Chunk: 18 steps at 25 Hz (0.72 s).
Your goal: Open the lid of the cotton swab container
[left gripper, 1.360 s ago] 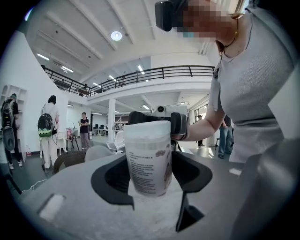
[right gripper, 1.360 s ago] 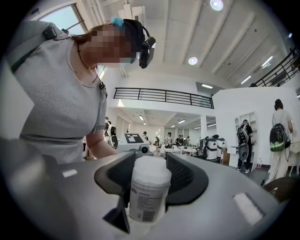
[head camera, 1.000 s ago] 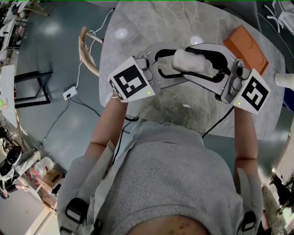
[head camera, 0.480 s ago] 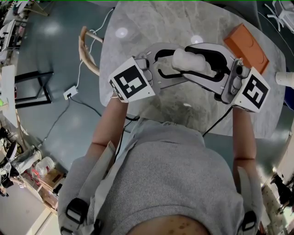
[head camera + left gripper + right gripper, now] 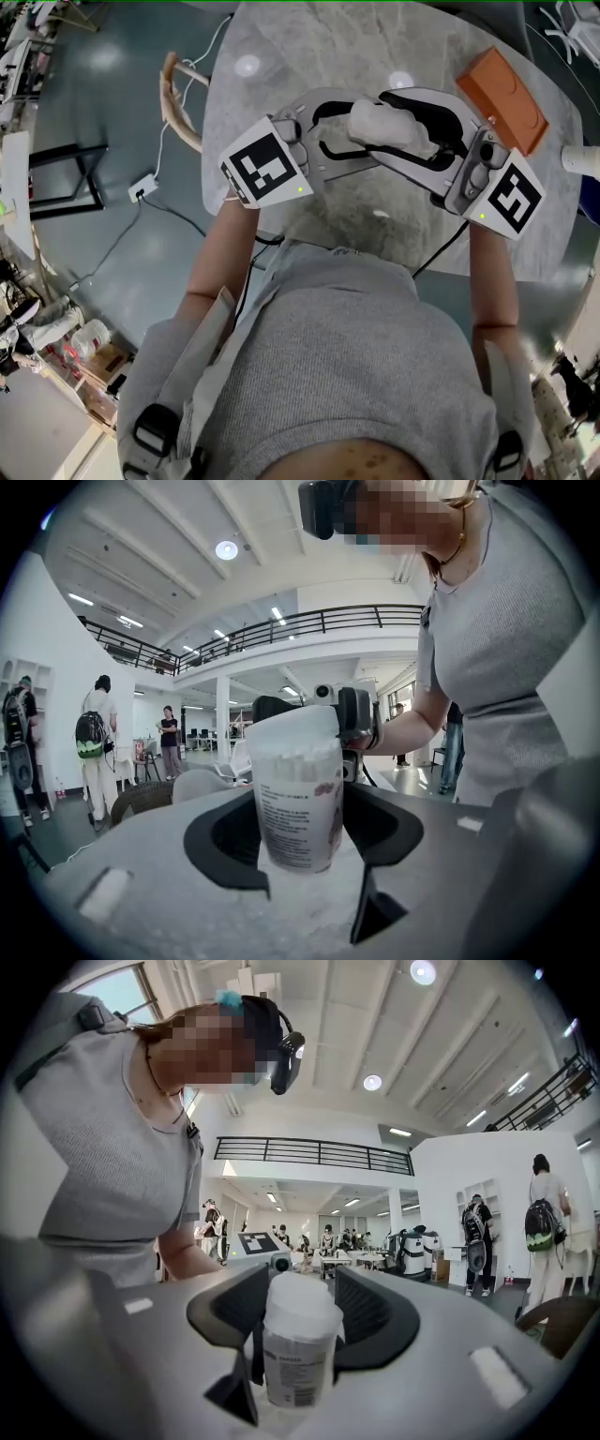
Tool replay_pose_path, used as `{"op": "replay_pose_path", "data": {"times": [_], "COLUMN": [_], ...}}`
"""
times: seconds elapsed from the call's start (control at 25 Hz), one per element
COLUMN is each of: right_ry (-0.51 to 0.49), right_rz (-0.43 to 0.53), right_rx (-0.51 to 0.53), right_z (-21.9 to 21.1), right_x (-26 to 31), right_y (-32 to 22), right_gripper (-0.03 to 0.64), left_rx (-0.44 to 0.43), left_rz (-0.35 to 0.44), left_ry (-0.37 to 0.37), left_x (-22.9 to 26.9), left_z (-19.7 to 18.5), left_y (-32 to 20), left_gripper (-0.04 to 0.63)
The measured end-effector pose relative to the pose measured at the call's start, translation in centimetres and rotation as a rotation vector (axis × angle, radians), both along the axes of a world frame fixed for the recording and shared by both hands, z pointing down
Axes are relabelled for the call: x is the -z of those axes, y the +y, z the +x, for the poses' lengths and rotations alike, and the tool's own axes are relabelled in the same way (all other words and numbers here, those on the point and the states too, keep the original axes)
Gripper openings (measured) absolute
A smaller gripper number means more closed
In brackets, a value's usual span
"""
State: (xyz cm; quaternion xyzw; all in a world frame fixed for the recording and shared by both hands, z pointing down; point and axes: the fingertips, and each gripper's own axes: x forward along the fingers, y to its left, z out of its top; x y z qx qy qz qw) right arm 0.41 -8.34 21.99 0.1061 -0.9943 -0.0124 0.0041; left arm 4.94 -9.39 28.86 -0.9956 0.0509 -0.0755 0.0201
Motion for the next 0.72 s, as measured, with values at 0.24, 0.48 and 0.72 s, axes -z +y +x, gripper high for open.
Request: {"op": "replay_pose_path", "data": {"times": [0.24,0.48,0.72], "right_ry": [0.003,-0.051,-0.075], "right_rz": [0.029,0.058,0.066], "right_rx": [-0.007,-0.044,-0.041], "right_z": [-0.2,0.4,0.8], "right_x": [0.4,1.4,2.2], "right_y": [-0.3,-0.1,-0.1], "right_gripper": [0.225,0.202,0.17], "left_rx": [0.004,0.009,0.005], "left_rz": [-0.008,-0.002,-0.012], "left_ry": [0.024,-0.001,0.022], "left_x": [0.4,-0.2,0.1], "left_z": [0.0,-0.1,-0.1], "left_y": [-0.3,0.1,0.4], "left_gripper": [0.25,0.249,0.247]}}
